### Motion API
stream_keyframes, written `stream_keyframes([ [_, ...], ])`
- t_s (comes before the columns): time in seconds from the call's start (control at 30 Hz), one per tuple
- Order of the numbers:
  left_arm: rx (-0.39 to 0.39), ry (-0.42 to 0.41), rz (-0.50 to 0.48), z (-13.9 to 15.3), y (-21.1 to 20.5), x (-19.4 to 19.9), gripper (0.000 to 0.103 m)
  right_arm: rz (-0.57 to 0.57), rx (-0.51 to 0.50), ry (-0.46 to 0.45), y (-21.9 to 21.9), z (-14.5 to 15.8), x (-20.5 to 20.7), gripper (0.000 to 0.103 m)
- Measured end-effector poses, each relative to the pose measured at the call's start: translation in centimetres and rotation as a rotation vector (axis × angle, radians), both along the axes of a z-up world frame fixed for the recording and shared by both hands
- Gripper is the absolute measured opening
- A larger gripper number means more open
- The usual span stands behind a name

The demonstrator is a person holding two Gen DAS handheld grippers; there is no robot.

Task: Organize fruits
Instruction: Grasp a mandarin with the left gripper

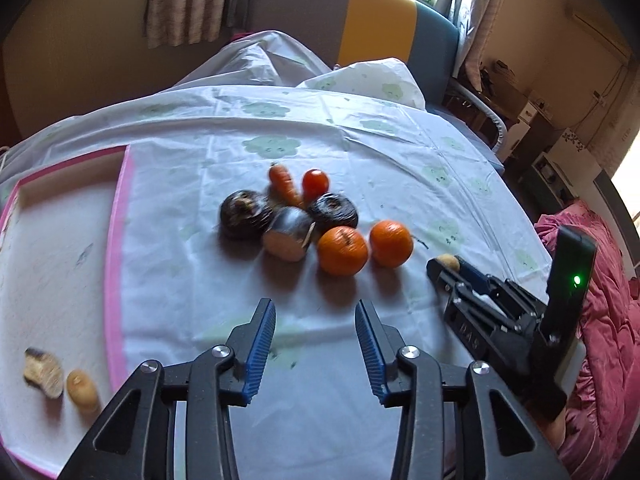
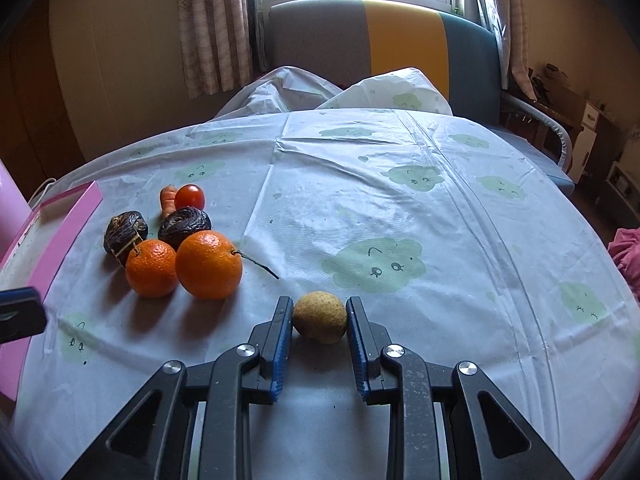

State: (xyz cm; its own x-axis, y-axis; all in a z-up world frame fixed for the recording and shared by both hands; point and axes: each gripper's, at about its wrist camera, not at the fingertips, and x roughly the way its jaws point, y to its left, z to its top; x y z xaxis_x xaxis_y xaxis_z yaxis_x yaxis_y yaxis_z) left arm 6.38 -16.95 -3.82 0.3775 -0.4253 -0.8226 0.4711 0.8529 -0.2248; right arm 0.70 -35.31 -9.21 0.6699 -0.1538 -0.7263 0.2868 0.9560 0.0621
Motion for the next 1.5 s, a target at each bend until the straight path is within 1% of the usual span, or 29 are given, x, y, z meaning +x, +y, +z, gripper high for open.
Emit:
stream_keyframes([
  [0.17, 0.013, 0.017, 0.006, -1.1, -2.3, 1.4, 0.042, 0.009, 0.025, -0.007, -0.2, -0.2, 0.0, 0.027],
  [0.27, 0.035, 0.019, 0.016, -1.7, -3.2, 2.0, 0.042, 0.012, 0.026, -0.005, -0.2, -0.3, 0.1, 0.028],
  [0.5, 0.058, 0.017, 0.039, -2.6, -4.2, 2.8, 0.042, 0.013, -0.01, 0.008, 0.2, -0.3, 0.2, 0.028],
  [0.87, 0.042, 0.008, 0.037, -2.9, -5.4, 2.9, 0.042, 0.026, -0.009, 0.007, 0.4, -0.3, 0.3, 0.028],
  [1.03, 0.038, 0.022, 0.033, -3.3, -6.0, 3.3, 0.042, 0.035, -0.005, 0.006, 0.4, -0.3, 0.3, 0.028],
  [1.1, 0.043, 0.029, 0.038, -3.8, -6.0, 3.4, 0.041, 0.037, 0.0, 0.004, 0.3, -0.3, 0.3, 0.028],
  [1.2, 0.031, 0.025, 0.038, -3.7, -5.8, 3.2, 0.04, 0.038, 0.006, 0.001, 0.3, -0.3, 0.3, 0.028],
  [1.3, 0.047, 0.013, 0.034, -3.6, -5.6, 2.7, 0.04, 0.038, 0.007, -0.001, 0.2, -0.3, 0.2, 0.028],
  [1.5, 0.067, 0.004, 0.06, -3.0, -4.1, 1.7, 0.039, 0.038, -0.001, 0.002, 0.2, -0.3, 0.3, 0.028],
])
